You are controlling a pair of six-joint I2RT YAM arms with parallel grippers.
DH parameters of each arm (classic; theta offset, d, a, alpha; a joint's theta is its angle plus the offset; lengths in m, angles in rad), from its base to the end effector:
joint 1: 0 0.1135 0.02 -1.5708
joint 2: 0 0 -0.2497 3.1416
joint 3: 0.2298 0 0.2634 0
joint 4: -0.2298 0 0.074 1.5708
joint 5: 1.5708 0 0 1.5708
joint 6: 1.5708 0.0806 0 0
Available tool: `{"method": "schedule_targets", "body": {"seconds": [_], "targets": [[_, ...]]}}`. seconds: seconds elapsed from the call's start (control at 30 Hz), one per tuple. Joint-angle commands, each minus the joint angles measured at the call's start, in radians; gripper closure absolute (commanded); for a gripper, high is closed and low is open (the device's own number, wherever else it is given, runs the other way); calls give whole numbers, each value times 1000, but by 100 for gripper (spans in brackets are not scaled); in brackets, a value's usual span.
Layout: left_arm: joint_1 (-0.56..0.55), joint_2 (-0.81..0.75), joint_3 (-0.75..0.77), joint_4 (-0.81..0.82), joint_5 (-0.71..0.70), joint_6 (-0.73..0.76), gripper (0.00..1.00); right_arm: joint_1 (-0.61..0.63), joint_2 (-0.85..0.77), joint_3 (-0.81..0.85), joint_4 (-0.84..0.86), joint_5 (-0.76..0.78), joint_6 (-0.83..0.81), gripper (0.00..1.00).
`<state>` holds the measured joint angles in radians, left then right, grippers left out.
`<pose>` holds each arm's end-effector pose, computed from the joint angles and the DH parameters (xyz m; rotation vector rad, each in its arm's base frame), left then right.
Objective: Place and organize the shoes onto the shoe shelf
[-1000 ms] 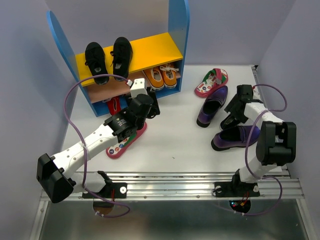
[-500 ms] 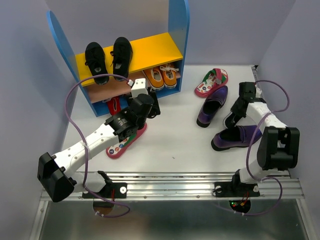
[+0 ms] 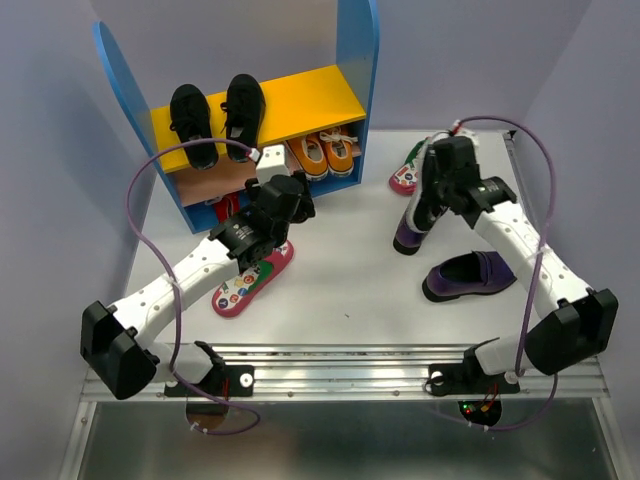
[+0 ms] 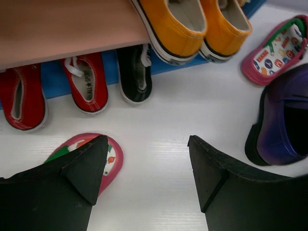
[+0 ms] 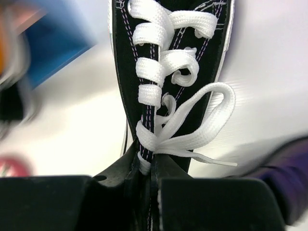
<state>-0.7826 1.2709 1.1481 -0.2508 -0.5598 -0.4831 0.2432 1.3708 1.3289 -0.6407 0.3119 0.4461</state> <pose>0.2717 -0.2098 0.3283 -0.0832 1.8960 -0.3196 0.3419 0.0593 0.3124 0.3881 2.1806 0.0282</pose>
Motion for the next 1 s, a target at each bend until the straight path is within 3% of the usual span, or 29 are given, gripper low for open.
{"method": "schedule_targets", "body": {"seconds": [0.0,0.13,0.27,0.83,0.87,0.9,0.97], "targets": [[84,-24,42,-16,-19,-3,21,218,31,102,-42,108,-7,99],[120,-86,16,-28,-31,0,21,404,76,101,-36,125,54,99],[131,-137,-5,-33,-32,-15,21,502,134,73,-4,127,95,99],[131,-196,-111,-36,86,-51,21,544,332,1,140,118,72,98],[132,-188,-114,-35,95,-45,21,544,338,-2,150,121,63,90],[131,-170,-125,-35,115,-37,21,544,346,0,150,124,56,61],[131,-145,-137,-42,120,-29,21,544,352,1,148,127,37,43]]}}
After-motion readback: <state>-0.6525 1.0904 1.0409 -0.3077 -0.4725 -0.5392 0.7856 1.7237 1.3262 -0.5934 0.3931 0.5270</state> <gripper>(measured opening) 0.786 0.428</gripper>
